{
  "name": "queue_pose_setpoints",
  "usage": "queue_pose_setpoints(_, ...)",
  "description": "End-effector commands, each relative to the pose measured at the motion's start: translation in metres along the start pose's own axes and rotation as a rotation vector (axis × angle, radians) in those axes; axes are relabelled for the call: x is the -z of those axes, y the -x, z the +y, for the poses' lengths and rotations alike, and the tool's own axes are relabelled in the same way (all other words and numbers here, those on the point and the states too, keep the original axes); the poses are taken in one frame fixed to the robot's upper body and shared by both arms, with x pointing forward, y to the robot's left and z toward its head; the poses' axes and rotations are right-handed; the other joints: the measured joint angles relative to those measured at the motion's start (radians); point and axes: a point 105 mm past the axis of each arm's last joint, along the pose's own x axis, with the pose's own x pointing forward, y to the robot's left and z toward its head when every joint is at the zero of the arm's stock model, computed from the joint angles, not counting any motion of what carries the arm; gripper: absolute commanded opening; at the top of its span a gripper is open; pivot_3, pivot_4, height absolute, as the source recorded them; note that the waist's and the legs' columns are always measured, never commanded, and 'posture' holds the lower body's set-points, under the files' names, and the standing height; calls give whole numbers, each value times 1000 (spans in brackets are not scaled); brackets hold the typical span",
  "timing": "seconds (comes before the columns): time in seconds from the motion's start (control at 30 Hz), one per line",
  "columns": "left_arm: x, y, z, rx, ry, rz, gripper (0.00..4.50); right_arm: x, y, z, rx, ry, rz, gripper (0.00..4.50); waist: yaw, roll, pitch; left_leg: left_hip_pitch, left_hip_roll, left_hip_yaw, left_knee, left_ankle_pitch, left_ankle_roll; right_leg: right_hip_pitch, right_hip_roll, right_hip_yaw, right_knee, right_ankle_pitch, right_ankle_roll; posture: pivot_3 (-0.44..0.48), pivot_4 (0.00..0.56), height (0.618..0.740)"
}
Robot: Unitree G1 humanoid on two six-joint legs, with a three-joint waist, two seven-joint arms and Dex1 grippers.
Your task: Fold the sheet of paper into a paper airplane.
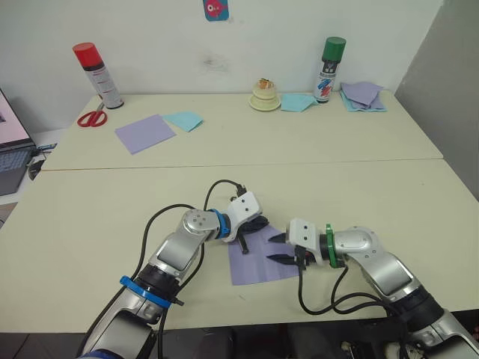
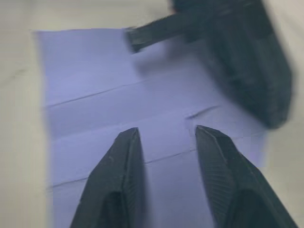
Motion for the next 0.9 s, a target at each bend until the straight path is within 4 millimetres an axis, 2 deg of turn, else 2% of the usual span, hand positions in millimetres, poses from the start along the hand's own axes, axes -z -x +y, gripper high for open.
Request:
queue_pose_setpoints(0.03, 16, -1, -3, 14, 25, 58, 0, -7, 7, 5, -56, -82, -60, 1578, 0, 0, 0, 1, 0, 0, 0, 0, 0, 1, 0, 0, 0, 0, 0, 0, 150, 740)
queue_pose_setpoints(0.2, 17, -2, -4, 15, 23, 58, 0, -28, 25, -18, 25, -208, -227, 15, 0, 0, 0, 3, 0, 0, 0, 0, 0, 3, 0, 0, 0, 0, 0, 0, 150, 740)
queue_pose_setpoints(0.27, 17, -2, -3, 14, 22, 57, 0, -35, 31, -35, 118, -246, -272, 15, 0, 0, 0, 3, 0, 0, 0, 0, 0, 3, 0, 0, 0, 0, 0, 0, 150, 740)
queue_pose_setpoints(0.4, 15, -5, -3, 17, 46, 39, 0, -14, 25, -64, 330, -227, -168, 15, 1, 0, 0, 3, 0, 0, 0, 0, 0, 3, 0, 0, 0, 0, 0, 0, 150, 740)
queue_pose_setpoints(0.6, 15, -5, -4, 30, 38, 44, 0, -2, 6, -55, 303, -198, -92, 15, 3, 0, 0, 3, 0, 1, -1, 0, 0, 2, 0, 1, 0, 0, 0, 0, 150, 740)
queue_pose_setpoints(0.9, 16, -4, -2, 33, 27, 54, 0, 4, 9, -47, 303, -224, -84, 15, 2, 0, 0, 3, 0, 0, -1, 0, 0, 3, 0, 0, 0, 0, 0, 0, 150, 740)
